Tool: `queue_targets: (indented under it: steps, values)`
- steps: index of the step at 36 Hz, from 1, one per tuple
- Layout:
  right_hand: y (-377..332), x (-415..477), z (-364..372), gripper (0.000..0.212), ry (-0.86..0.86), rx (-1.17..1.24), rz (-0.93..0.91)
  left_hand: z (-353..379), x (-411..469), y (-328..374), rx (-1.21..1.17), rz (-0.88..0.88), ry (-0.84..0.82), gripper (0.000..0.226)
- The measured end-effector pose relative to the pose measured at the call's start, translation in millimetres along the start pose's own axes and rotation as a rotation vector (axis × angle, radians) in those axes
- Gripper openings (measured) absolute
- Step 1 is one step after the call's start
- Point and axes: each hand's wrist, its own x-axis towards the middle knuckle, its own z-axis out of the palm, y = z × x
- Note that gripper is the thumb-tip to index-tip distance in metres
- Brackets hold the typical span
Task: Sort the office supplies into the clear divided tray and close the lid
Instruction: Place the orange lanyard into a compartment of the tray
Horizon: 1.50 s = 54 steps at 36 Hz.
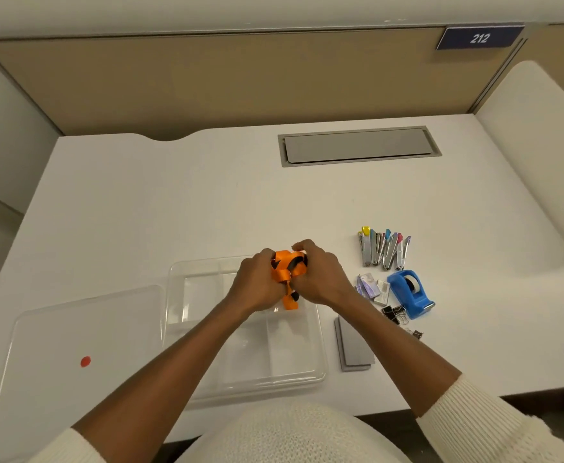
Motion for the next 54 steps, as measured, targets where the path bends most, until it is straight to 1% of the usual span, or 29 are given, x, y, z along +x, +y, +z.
queue_targets:
  steps: [3, 6, 7, 8, 10, 13, 16, 18, 21, 24, 27, 29, 32, 35, 37, 40, 42, 44, 45, 47, 49, 51, 52, 54]
  values:
    - [0, -3, -7, 0.062, 0.041, -0.037, -0.050, 0, -3, -3, 0.021, 0.046, 0.012, 0.055]
    - [3, -8, -12, 0.058, 0.065, -0.057, -0.109, 0, -6, -4, 0.144, 0.104, 0.030, 0.064]
    - [4, -9, -12, 0.057, 0.070, -0.059, -0.125, 0, -7, -5, 0.184, 0.119, 0.027, 0.063]
    - [6, -11, -11, 0.055, 0.074, -0.068, -0.138, 0, -8, -5, 0.218, 0.134, 0.025, 0.058]
    - [10, -14, -5, 0.049, 0.081, -0.127, -0.157, 1, -8, -7, 0.288, 0.184, 0.029, 0.038]
    - [16, -18, 9, 0.028, 0.077, -0.275, -0.196, 5, -8, -12, 0.453, 0.282, 0.029, 0.011]
    - [24, -22, 24, 0.022, 0.062, -0.356, -0.269, 16, -8, -19, 0.638, 0.371, 0.008, 0.011]
    - [27, -24, 31, 0.021, 0.083, -0.300, -0.292, 23, -8, -24, 0.715, 0.419, 0.008, 0.013]
    - [28, -23, 37, 0.022, 0.096, -0.239, -0.285, 26, -3, -29, 0.760, 0.408, 0.012, 0.013]
    - [24, -21, 36, 0.025, 0.091, -0.251, -0.277, 26, 2, -28, 0.744, 0.408, 0.018, 0.013]
    - [21, -21, 27, 0.028, 0.181, -0.288, -0.279, 25, 4, -28, 0.717, 0.443, 0.034, 0.011]
    - [20, -24, 19, 0.021, 0.229, -0.317, -0.260, 21, 2, -28, 0.664, 0.436, 0.059, 0.013]
    - [24, -28, 10, 0.013, 0.259, -0.288, -0.225, 15, -2, -31, 0.523, 0.405, 0.117, 0.026]
    - [29, -30, 7, 0.016, 0.224, -0.200, -0.152, 15, -5, -33, 0.383, 0.371, 0.083, 0.028]
    - [30, -31, 10, 0.019, 0.185, -0.194, -0.157, 19, -4, -34, 0.399, 0.382, 0.025, 0.024]
    - [31, -31, 23, 0.019, 0.112, -0.306, -0.204, 27, -2, -35, 0.387, 0.399, -0.018, 0.019]
    - [31, -28, 31, 0.017, 0.068, -0.391, -0.206, 32, 2, -36, 0.375, 0.372, -0.010, 0.017]
    - [29, -25, 36, 0.015, 0.048, -0.427, -0.198, 33, 3, -36, 0.422, 0.345, 0.008, 0.011]
    - [29, -23, 38, 0.016, 0.044, -0.440, -0.202, 33, 4, -36, 0.389, 0.324, 0.015, 0.011]
    - [28, -19, 42, 0.017, 0.033, -0.482, -0.219, 37, 7, -37, 0.391, 0.333, 0.026, 0.018]
    - [27, -18, 45, 0.021, 0.026, -0.509, -0.236, 41, 8, -36, 0.363, 0.278, -0.030, 0.017]
    - [28, -17, 46, 0.023, 0.028, -0.501, -0.250, 41, 8, -33, 0.350, 0.238, -0.054, 0.013]
    - [28, -17, 44, 0.024, 0.032, -0.481, -0.258, 41, 8, -32, 0.369, 0.246, -0.068, 0.011]
    - [29, -18, 39, 0.021, 0.026, -0.404, -0.267, 38, 6, -28, 0.422, 0.254, -0.094, 0.017]
